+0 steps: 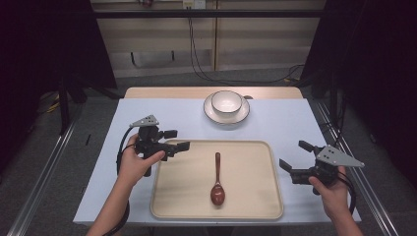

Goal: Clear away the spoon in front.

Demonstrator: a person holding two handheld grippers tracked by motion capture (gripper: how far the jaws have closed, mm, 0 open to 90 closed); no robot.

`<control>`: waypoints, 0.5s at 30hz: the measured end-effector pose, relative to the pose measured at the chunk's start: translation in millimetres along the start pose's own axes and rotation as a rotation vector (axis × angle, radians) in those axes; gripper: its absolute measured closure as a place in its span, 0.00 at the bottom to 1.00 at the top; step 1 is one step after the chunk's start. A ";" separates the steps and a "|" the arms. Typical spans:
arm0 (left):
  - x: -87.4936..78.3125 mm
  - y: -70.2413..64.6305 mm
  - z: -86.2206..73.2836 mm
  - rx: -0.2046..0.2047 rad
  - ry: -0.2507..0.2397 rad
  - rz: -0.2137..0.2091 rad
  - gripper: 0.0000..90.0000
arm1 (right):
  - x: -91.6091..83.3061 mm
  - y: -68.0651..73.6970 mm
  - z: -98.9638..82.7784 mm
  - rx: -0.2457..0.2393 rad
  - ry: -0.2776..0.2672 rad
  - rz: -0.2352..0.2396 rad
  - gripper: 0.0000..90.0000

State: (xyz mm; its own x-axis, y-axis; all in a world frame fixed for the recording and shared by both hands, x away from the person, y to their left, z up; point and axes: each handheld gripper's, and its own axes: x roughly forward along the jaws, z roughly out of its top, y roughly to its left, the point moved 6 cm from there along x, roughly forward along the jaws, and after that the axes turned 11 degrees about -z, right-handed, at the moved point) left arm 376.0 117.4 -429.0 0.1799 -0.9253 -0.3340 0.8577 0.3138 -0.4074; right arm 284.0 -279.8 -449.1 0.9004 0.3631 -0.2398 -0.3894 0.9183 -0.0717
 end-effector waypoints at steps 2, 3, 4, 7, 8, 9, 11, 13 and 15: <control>-2.0 0.6 -0.5 -0.001 -0.004 0.002 0.18 | 0.1 0.2 0.0 0.003 0.000 -0.001 0.04; -3.4 0.9 -0.7 -0.003 -0.010 0.001 0.18 | 0.1 0.1 -0.1 0.002 0.001 -0.001 0.04; -5.0 1.4 -1.0 -0.003 -0.010 -0.001 0.18 | 0.1 0.0 -0.2 0.002 0.001 -0.002 0.04; -8.5 2.3 -1.4 -0.009 -0.023 0.004 0.18 | 0.0 -0.4 -0.4 0.001 0.003 0.002 0.04; -9.4 2.7 -1.4 -0.007 -0.025 0.005 0.18 | 0.1 -0.2 -0.3 0.004 0.003 -0.002 0.04; -11.2 3.0 -1.6 -0.004 -0.024 0.006 0.17 | 0.1 -0.3 -0.3 0.003 0.003 -0.004 0.04; -12.7 2.8 -1.2 -0.009 -0.039 0.001 0.16 | 0.1 -0.2 -0.5 0.003 0.004 -0.004 0.04; -15.9 3.5 -1.4 -0.009 -0.043 0.004 0.15 | 0.1 -0.1 -0.4 0.003 0.004 -0.003 0.04; -18.0 3.5 -1.3 -0.012 -0.053 0.002 0.14 | 0.1 0.1 -0.6 0.006 0.005 0.000 0.04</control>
State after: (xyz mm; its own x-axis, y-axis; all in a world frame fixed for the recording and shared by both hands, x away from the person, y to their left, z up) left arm 375.2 135.5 -425.5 0.2068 -0.9345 -0.2897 0.8514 0.3178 -0.4173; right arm 284.0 -279.8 -449.7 0.8992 0.3625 -0.2451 -0.3884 0.9192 -0.0654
